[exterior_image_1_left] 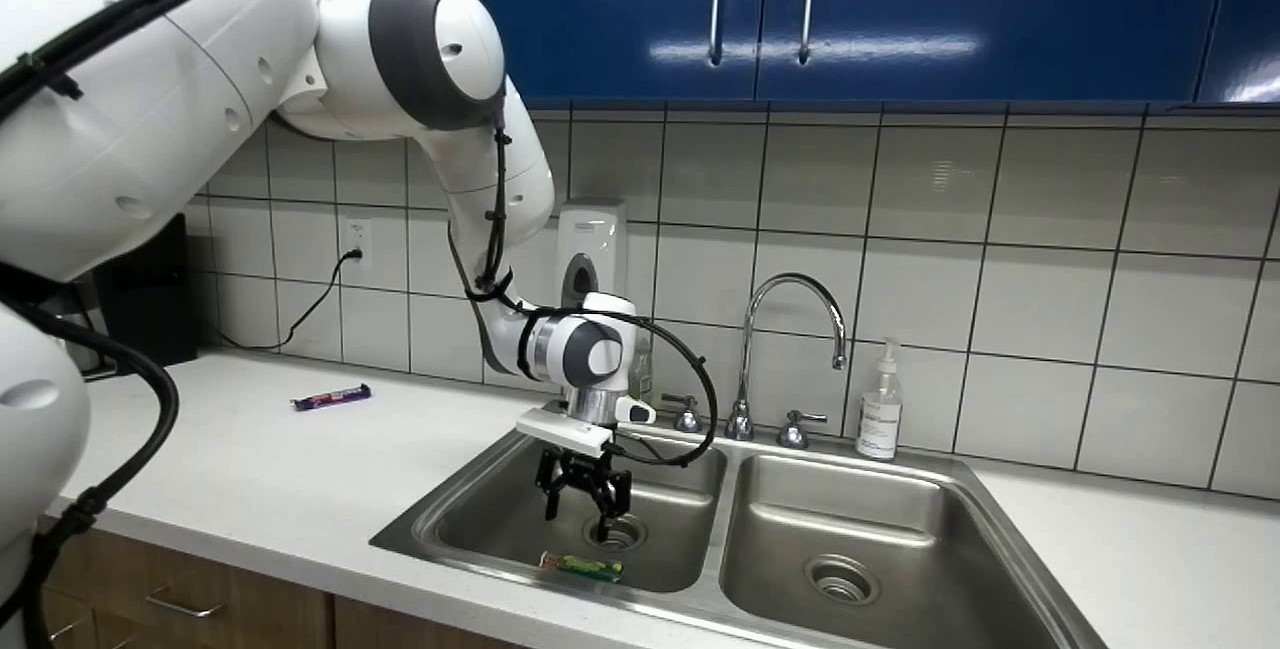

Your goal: Remove the green chocolate bar from the sink

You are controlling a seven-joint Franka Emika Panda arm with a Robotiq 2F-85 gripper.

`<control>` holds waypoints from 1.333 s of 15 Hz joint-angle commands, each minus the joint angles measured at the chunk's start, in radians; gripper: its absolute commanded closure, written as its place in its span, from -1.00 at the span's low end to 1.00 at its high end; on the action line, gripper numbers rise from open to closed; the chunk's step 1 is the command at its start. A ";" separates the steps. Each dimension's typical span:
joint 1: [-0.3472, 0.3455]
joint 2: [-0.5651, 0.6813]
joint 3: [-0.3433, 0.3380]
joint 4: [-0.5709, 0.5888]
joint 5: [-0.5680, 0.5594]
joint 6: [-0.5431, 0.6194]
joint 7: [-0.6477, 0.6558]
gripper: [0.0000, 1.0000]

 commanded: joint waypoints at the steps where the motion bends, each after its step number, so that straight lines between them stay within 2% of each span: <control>1: -0.024 0.044 0.006 0.063 -0.023 -0.009 0.027 -1.00; 9: -0.033 0.061 0.008 0.094 -0.022 -0.011 0.025 -1.00; 20: -0.034 0.057 0.018 0.074 -0.018 -0.001 0.012 -1.00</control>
